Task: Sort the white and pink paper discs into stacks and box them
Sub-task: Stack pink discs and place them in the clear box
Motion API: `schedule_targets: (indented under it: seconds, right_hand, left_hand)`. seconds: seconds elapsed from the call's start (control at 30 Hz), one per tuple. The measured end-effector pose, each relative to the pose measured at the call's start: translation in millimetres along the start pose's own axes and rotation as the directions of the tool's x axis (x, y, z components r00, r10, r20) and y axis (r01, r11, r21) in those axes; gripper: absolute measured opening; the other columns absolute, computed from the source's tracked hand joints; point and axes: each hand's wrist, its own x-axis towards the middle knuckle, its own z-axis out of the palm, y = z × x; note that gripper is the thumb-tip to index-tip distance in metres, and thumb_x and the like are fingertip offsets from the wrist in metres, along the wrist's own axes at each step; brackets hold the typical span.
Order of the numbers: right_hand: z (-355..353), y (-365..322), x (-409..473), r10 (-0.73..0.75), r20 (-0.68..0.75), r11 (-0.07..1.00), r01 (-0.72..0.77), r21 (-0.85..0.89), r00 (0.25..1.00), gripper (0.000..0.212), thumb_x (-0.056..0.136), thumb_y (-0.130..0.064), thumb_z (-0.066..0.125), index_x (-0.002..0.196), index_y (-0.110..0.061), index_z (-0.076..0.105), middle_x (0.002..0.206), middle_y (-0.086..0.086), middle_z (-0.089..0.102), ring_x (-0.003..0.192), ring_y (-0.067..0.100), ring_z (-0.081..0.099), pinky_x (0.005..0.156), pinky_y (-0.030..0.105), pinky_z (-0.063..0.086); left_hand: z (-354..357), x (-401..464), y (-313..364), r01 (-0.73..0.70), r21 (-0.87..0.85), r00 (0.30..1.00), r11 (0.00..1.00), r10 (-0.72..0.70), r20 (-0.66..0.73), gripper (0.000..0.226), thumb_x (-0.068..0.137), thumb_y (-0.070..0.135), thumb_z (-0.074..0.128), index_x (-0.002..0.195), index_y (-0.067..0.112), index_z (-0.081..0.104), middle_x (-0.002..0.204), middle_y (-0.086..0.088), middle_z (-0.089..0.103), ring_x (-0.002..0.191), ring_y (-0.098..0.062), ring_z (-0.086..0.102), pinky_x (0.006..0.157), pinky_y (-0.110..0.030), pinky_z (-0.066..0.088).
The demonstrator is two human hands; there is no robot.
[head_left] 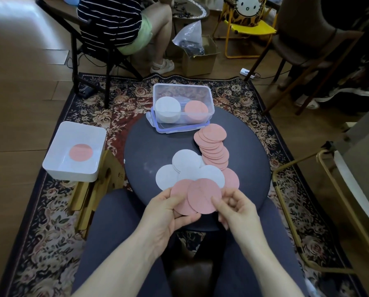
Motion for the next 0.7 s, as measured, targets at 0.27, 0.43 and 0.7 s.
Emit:
schedule_targets:
  seconds: [0.27,0.43,0.7]
  right_hand:
    - [-3.0,-1.8,7.9,-0.048,-0.012,0.992,0.046,-0.118,0.999,0.005,0.087,-0.011,0.067,0.084,-0.014,0.068,0.064,-0.009,0.063,0.052,0.002,0.048,0.052,0.011,0.041]
    - [-38.0,1.6,44.7,-0.202,-0.13,0.79,0.083,-0.607,0.971,0.034,0.083,-0.03,0.072,0.115,-0.026,0.063,0.101,-0.008,0.049,0.073,0.007,0.052,0.079,0.035,0.05]
    - [-35.7,0.1,52.5,-0.147,-0.107,0.782,0.049,-0.622,0.983,0.046,0.07,-0.031,0.082,0.101,-0.024,0.05,0.103,-0.008,0.044,0.088,0.01,0.05,0.073,0.033,0.042]
  left_hand:
    - [-1.5,-0.1,-3.0,0.003,0.002,1.0,1.0,-0.003,-0.021,0.024,0.087,-0.004,0.06,0.109,0.003,0.066,0.105,-0.018,0.072,0.081,-0.027,0.072,0.063,-0.032,0.06]
    - [-3.2,2.5,-0.8,0.001,-0.055,0.998,0.998,-0.004,-0.061,0.024,0.086,-0.008,0.059,0.107,0.001,0.065,0.105,-0.019,0.071,0.072,-0.025,0.072,0.061,-0.033,0.061]
    - [-5.1,6.2,-2.8,0.014,-0.062,0.996,0.998,-0.019,-0.087,0.024,0.087,-0.008,0.058,0.108,0.0,0.064,0.105,-0.019,0.072,0.075,-0.026,0.072,0.06,-0.033,0.06]
